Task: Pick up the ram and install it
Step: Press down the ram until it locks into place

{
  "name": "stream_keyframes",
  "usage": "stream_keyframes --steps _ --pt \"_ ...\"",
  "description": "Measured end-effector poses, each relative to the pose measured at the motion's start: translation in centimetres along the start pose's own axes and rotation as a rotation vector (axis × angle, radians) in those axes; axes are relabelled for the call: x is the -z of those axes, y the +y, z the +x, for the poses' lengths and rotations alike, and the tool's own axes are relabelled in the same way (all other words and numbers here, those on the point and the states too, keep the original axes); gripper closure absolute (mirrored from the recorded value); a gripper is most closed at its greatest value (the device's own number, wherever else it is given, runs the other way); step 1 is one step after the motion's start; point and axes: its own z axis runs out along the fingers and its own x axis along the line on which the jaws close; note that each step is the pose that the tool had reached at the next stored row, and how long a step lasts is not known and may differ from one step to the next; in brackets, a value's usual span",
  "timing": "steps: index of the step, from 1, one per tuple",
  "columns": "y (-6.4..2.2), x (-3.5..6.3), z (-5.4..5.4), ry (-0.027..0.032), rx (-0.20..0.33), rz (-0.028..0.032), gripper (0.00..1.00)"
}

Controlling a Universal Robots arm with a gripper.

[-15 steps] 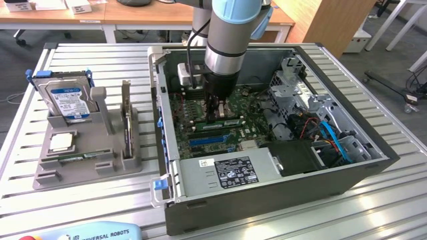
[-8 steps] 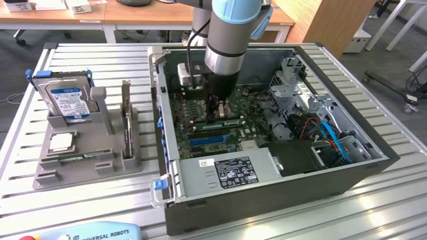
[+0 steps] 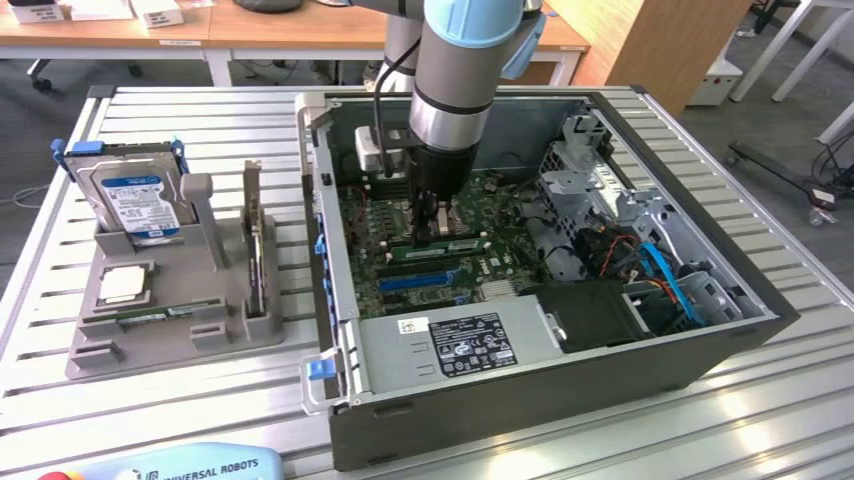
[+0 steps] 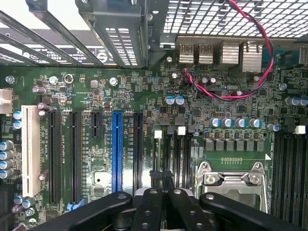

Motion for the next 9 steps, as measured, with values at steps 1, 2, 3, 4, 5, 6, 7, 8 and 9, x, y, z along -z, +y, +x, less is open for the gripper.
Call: stream_keyframes --steps 1,2,3,4,5,6,7,8,9 --pt "0.00 0.03 0.0 -0.0002 0.000 0.0001 0.90" --pt "-0.01 0.08 0.0 -0.0009 0.000 0.0007 0.90" --pt "-0.01 0.19 0.0 -0.0011 0.000 0.0007 0.90" --pt "0.00 0.35 0.0 -0.0004 0.000 0.0002 0.90" --pt "0.01 0.53 0.0 -0.0001 0.000 0.0000 0.90" --pt "0.01 0.69 0.0 -0.0002 0.000 0.0000 0.90" --pt "0.01 0.87 0.0 -0.0002 0.000 0.0001 0.90" --pt "0.02 1.04 0.0 0.0000 0.000 0.0000 0.90" --pt "0.02 1.22 0.0 -0.0001 0.000 0.0000 0.90"
